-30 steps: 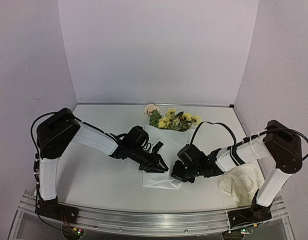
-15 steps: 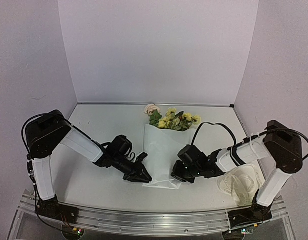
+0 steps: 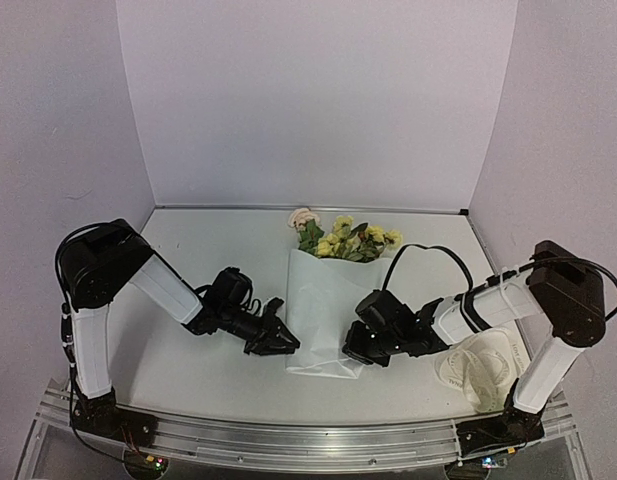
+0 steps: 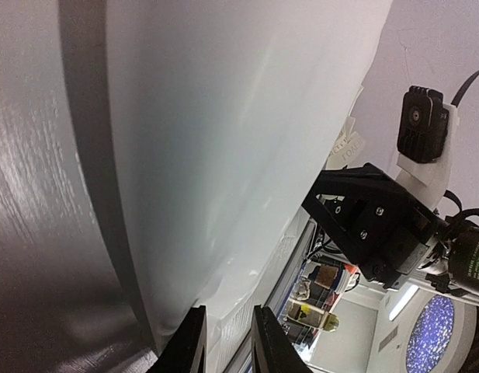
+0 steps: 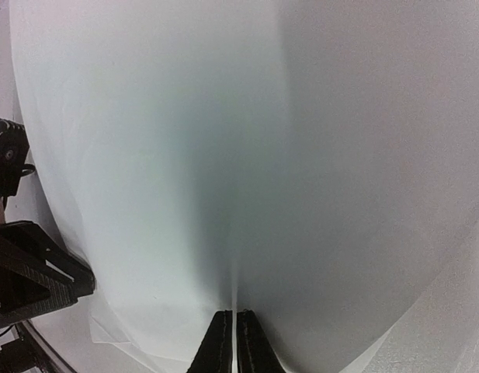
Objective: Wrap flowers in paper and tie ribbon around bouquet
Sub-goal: Press the fold line of the folded bouquet.
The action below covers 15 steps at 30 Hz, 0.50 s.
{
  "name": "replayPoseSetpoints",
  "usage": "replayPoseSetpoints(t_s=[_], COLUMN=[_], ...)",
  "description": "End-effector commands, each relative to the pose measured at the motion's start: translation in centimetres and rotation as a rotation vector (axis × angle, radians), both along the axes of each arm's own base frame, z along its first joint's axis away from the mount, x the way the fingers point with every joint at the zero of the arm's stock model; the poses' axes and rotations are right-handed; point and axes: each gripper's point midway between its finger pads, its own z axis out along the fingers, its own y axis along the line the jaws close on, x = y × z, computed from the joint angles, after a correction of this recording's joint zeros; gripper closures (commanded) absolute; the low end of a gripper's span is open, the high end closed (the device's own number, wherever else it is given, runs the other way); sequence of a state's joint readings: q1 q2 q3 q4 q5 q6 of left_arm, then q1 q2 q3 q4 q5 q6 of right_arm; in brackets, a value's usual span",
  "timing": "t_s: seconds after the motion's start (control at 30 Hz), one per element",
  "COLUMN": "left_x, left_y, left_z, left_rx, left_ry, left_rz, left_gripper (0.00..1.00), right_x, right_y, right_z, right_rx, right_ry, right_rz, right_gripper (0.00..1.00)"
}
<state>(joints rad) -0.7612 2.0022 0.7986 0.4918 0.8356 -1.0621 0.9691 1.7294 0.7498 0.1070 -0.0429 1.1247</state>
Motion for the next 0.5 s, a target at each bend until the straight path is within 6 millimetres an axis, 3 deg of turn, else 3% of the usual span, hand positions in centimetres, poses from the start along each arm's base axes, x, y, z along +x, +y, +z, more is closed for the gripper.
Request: replayPoseSetpoints(t_s=[0.0, 0.47], left_x=[2.7, 7.7], left_y=[-1.3, -0.3], left_z=[2.5, -0.3], left_rx=[-0.075, -0.01], left_ry=[-0.059, 0.014], left_rz=[0.055, 0.212], left_gripper=[0.77, 0.77], right_x=[-1.7, -1.9], right_y=[-3.5, -3.9], right_z=[-2.9, -3.1], right_rx=[-0.165, -0.177], right_ry=[0.069, 0.072], right_rz=[0.005, 0.01], right_gripper=[0.94, 0.95])
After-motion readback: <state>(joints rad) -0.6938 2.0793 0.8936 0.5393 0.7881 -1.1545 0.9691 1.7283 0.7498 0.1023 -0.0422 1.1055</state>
